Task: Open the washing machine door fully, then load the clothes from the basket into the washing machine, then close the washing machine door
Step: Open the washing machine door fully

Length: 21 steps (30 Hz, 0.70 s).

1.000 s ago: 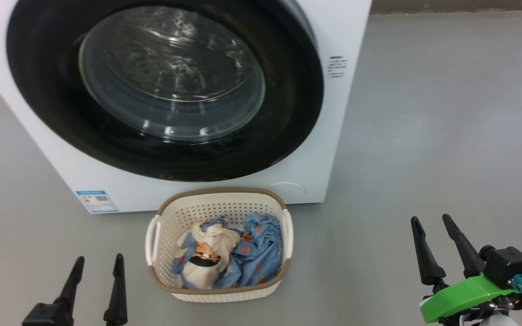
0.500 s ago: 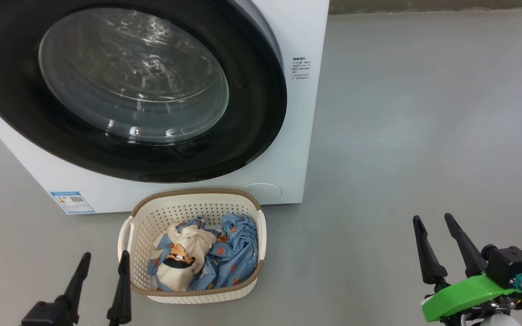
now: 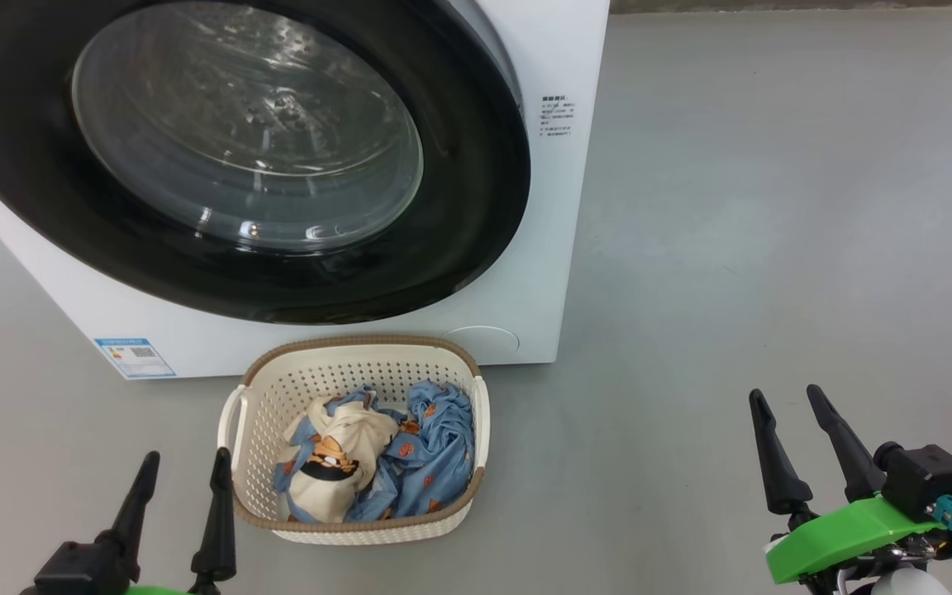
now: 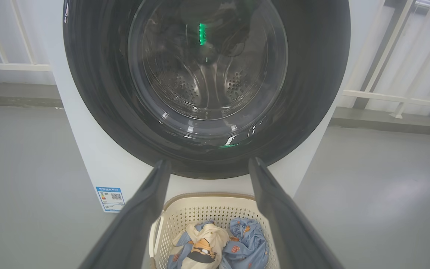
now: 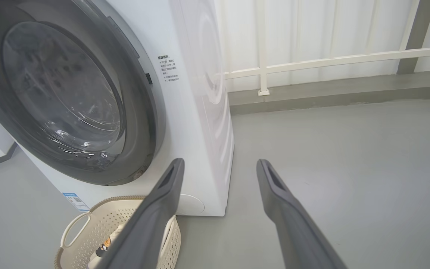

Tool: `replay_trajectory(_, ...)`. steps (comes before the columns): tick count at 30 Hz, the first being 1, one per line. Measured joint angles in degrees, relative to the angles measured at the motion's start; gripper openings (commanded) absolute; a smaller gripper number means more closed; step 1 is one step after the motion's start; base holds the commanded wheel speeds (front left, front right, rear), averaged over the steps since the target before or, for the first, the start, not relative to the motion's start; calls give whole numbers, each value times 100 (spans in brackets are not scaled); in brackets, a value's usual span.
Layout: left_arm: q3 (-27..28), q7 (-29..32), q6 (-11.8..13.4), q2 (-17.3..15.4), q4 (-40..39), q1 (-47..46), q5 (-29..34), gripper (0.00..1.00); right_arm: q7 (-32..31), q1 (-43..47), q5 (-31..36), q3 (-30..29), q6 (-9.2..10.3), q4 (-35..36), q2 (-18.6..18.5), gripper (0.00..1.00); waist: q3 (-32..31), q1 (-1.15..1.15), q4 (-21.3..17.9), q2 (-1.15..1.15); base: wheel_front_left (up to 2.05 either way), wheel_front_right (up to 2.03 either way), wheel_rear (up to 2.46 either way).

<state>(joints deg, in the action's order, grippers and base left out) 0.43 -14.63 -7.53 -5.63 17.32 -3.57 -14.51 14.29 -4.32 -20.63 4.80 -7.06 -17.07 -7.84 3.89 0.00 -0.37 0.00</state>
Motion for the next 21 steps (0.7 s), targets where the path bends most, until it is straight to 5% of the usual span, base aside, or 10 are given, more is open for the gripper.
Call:
replay_trajectory(4, -3, 0, 0, 5, 1, 0, 0, 100, 0, -77, -76, 32, 0, -4, 25, 100, 32, 0, 22, 0, 0, 0, 0)
replay_trajectory(5, -9, 0, 0, 10, 1, 0, 0, 100, 0, -137, -137, 32, 0, -4, 45, 88, 42, 0, 27, 0, 0, 0, 0)
replay_trajectory(6, -13, 0, 0, 13, 1, 0, 0, 100, 0, -204, -165, 33, 0, -5, 53, 62, 54, 0, 33, 0, 0, 0, 0)
replay_trajectory(7, -18, 0, 0, 18, 1, 0, 0, 100, 0, -276, -190, 30, 0, -3, 53, 46, 68, 0, 40, 0, 0, 0, 0)
replay_trajectory(8, -20, 0, 0, 26, 1, 0, 0, 100, 0, -354, -285, 26, 0, -4, 58, 40, 84, 0, 46, 0, 0, 0, 0)
replay_trajectory(10, -26, 0, 0, 44, 0, -2, -1, 100, 1, -492, -491, 23, 0, -11, 82, 7, 118, 0, 60, 0, 0, 0, 0)
replay_trajectory(11, -30, 0, 0, 49, 0, -5, -1, 100, 1, -549, -536, 23, 0, -13, 97, 0, 136, 0, 69, 0, 0, 0, 0)
replay_trajectory(18, -79, 0, 0, 91, -34, -140, -4, 100, 1, -1173, -1422, 27, 0, 38, 211, 0, 333, 0, 158, 0, 0, 0, 0)
replay_trajectory(21, -134, 0, 0, 105, -54, -254, -9, 100, 12, -1637, -2314, 46, 0, 60, 183, 0, 481, 0, 224, 0, 0, 0, 0)
